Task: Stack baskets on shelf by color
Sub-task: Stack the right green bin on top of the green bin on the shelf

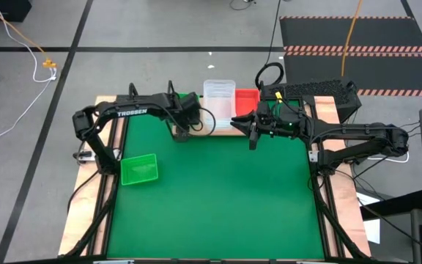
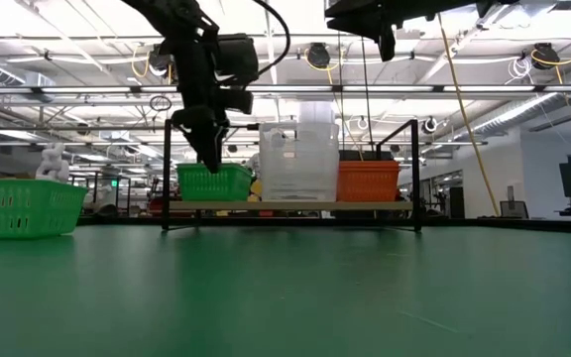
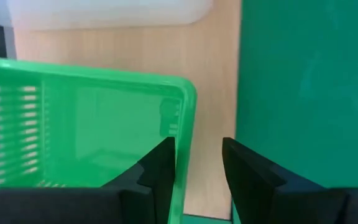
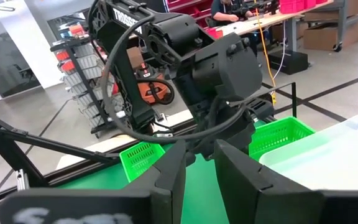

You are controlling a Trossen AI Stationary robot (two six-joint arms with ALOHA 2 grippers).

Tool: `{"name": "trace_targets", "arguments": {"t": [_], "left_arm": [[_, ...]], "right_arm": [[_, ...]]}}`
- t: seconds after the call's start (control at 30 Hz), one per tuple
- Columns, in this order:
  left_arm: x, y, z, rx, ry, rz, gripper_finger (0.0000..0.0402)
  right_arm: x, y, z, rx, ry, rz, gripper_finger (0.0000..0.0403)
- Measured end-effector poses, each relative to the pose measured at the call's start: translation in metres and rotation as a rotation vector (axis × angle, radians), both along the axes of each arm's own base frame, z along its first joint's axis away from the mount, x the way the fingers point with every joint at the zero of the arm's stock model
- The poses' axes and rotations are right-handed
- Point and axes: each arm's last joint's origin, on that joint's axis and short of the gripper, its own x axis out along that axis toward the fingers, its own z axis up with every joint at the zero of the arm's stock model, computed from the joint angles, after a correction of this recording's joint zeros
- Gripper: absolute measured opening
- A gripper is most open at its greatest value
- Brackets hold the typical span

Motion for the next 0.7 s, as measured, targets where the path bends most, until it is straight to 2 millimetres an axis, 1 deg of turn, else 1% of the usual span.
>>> {"name": "trace_targets", "arguments": {"t": [0.1,0.23,0.7], "left_arm": [[0.003,-0.005,0.000,0.002,-0.014,-0.007,0.0133],[0.008,-0.006,0.002,0.013,-0.058,0.004,0.0133],[0.011,0.006,0.006,0.058,-0.141,0.114,0.0134]], "right_arm": [[0.000,0.000,0.000,0.000,-0.002,-0.001,0.0077],[0.000,0.000,0.000,0.000,-0.002,0.000,0.0077],[0.000,0.000,0.000,0.009,-0.005,-0.001,0.0077]]}}
